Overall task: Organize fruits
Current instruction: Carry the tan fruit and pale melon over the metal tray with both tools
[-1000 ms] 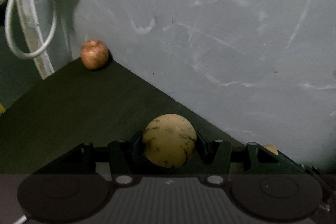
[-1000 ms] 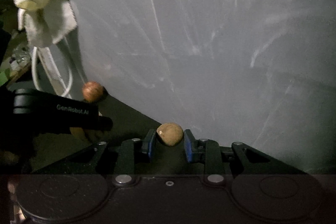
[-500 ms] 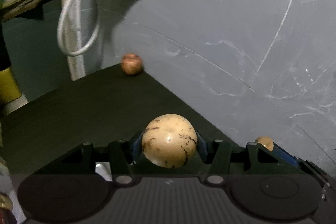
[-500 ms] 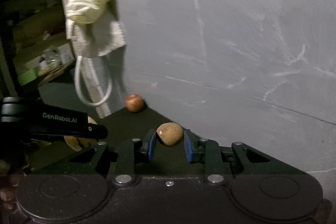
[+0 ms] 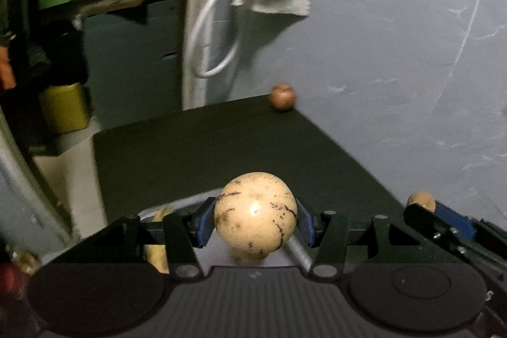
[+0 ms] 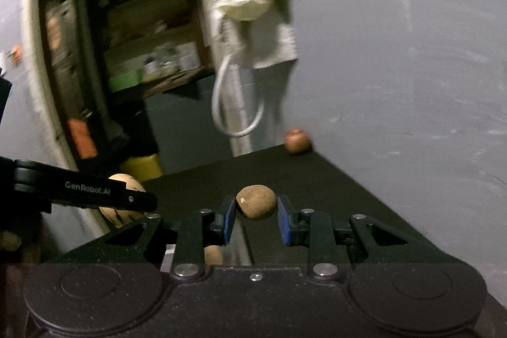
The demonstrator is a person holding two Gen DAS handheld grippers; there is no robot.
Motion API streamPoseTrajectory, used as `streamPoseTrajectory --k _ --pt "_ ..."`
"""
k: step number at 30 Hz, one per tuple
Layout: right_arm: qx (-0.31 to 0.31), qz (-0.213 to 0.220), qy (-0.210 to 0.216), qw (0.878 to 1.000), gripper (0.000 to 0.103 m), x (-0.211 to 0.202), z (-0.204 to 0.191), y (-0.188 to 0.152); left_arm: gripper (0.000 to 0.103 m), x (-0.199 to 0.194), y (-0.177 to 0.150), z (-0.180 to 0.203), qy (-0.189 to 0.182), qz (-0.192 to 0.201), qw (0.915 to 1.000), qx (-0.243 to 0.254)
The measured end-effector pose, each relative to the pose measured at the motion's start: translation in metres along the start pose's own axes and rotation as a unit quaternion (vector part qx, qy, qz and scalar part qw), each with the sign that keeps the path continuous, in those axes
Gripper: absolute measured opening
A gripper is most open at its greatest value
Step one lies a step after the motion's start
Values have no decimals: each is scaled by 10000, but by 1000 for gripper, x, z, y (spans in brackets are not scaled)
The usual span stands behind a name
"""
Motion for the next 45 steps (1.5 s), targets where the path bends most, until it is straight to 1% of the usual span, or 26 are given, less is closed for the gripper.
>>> streamPoseTrajectory --k 7,13,18,22,29,32,37,40,45 --pt "-474 -377 504 9969 30 -10 -22 -34 57 -20 -40 -36 219 -97 9987 -450" --pt "-700 -852 903 9898 30 -11 -35 -67 57 -16 -66 -52 314 -307 9974 -577" --pt "-891 -1124 1130 9832 30 -14 -45 -91 57 2 -75 -49 315 -516 9968 -521" --pt "-1049 -1315 1334 9767 30 -13 -51 -103 57 17 -81 -43 266 -656 9963 -482" --pt "-1348 -1707 1812 9591 30 -7 -68 -118 57 33 -88 -41 283 -784 9952 -507" --pt "-1376 -1908 1916 9529 31 -2 -71 -126 57 38 -88 -38 197 -870 9950 -447" --pt "-1330 -2134 1961 9478 31 4 -71 -137 57 47 -94 -30 160 -1048 9942 -193" --pt "-1289 -2199 1937 9474 31 6 -68 -139 57 50 -95 -29 142 -1115 9934 -217" --pt "-1207 -2293 1909 9468 31 12 -65 -143 57 55 -100 -35 276 -1238 9914 -327"
Point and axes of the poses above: each gripper's, at about its wrist camera, not at the fingertips, and x roughly the way its jaws point, z to its right, y to its top, the point moved 7 cm from there along x, roughly the way its jaws point, and after that the axes turned 4 degrees about -x, right-handed, at the moved point
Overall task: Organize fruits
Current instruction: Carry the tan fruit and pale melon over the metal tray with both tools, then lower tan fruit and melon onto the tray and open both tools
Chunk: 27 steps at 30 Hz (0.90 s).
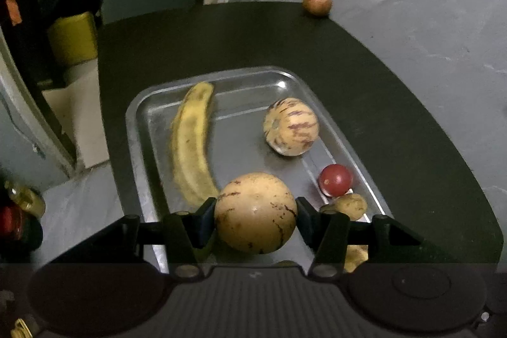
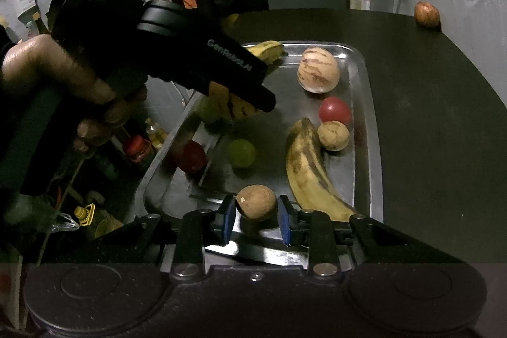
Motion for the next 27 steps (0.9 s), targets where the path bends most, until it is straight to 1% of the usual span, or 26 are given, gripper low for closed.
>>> streamPoseTrajectory --k 5,13,27 --pt "99 -103 13 9999 31 5 4 -2 57 2 -1 -1 1 -24 10000 -29" --pt "171 -148 36 9997 31 8 6 -2 57 3 -3 -1 -3 -11 10000 -88" --pt "201 -146 30 9997 32 9 7 -2 58 4 -3 -3 -49 -27 9999 -132"
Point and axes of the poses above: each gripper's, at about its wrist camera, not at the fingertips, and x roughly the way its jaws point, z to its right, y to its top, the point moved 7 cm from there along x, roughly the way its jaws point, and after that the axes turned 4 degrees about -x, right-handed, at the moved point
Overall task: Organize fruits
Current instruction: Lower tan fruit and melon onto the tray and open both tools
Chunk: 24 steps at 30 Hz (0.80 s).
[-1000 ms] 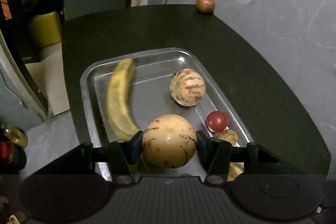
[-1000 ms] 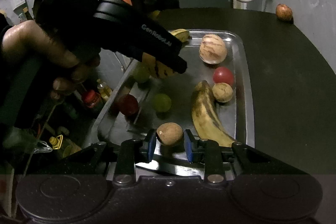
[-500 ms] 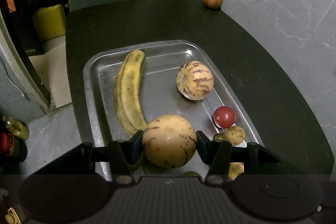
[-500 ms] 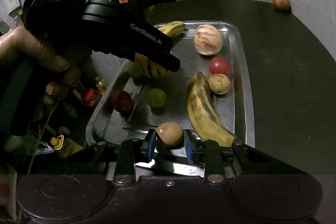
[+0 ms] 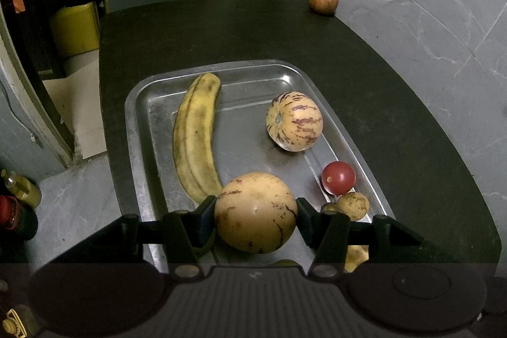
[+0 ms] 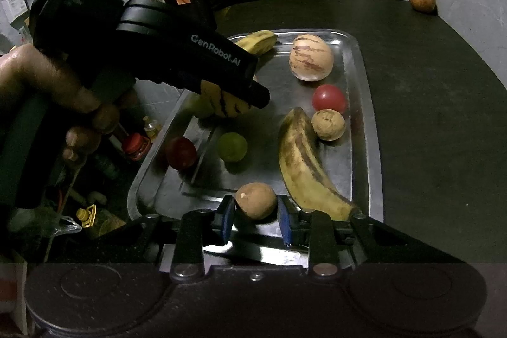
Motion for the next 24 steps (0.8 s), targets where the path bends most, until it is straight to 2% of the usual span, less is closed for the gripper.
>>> streamPoseTrajectory --k 6,13,24 --pt "31 -9 11 10000 34 0 2 1 58 1 -1 0 -23 7 10000 -31" --pt "31 -41 50 10000 44 0 1 1 61 0 0 -1 -56 6 9999 -86" --pt "50 -17 131 9999 62 -4 -4 3 76 -9 -1 4 -101 0 9998 -174"
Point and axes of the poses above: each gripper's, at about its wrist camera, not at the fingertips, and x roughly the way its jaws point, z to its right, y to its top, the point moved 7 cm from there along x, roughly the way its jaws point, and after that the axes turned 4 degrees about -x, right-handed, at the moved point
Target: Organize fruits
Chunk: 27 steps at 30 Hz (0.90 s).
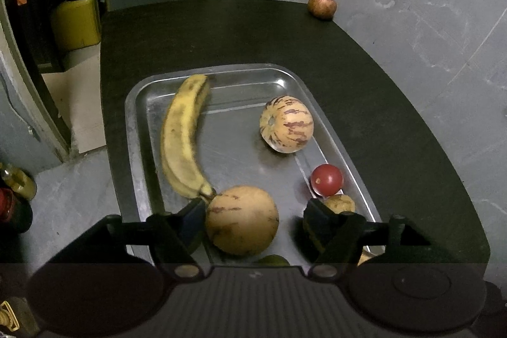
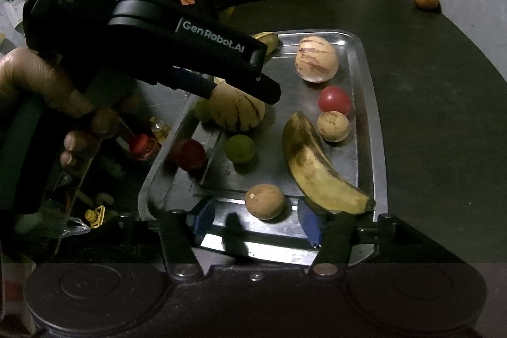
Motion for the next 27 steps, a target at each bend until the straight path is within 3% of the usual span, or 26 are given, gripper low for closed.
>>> streamPoseTrajectory --k 27 --pt "26 151 175 9997 93 -11 -12 2 99 -31 -7 5 -62 132 9999 -66"
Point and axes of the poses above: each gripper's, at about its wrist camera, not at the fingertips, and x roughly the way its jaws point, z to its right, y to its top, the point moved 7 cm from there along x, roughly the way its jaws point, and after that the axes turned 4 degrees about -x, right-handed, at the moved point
